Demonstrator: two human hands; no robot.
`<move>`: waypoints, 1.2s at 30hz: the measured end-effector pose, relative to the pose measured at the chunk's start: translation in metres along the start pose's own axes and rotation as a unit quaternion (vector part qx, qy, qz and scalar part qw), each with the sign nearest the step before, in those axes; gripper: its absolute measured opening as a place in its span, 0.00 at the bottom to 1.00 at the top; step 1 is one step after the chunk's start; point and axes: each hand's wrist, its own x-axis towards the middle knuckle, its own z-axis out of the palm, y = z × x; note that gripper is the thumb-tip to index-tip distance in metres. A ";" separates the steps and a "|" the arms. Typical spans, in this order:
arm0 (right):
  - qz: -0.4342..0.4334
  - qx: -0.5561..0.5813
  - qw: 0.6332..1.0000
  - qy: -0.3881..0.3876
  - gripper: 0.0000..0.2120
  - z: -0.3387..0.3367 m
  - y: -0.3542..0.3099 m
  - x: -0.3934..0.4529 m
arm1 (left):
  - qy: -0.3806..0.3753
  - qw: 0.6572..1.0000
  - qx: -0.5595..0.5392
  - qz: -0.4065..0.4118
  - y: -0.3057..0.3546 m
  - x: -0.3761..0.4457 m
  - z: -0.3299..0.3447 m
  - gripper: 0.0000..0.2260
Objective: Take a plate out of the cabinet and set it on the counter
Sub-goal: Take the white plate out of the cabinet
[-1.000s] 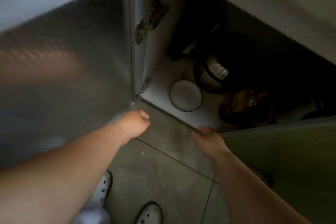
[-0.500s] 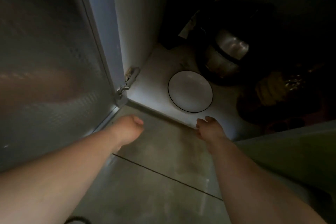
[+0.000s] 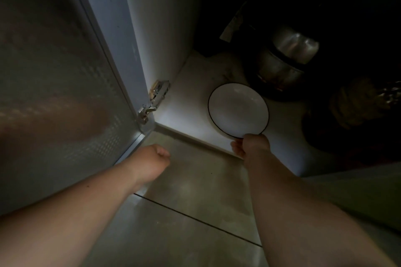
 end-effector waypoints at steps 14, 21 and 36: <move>-0.035 -0.105 0.993 -0.050 0.18 -0.044 0.005 -0.108 | -0.060 0.961 -0.266 -0.055 0.068 -0.025 0.014 0.18; 0.006 -0.133 0.990 -0.043 0.22 -0.065 -0.060 -0.183 | 0.001 0.963 -0.267 -0.026 0.113 -0.089 -0.017 0.13; 0.065 -0.193 0.977 -0.066 0.16 -0.117 -0.193 -0.428 | -0.003 0.969 -0.231 -0.086 0.210 -0.345 -0.136 0.15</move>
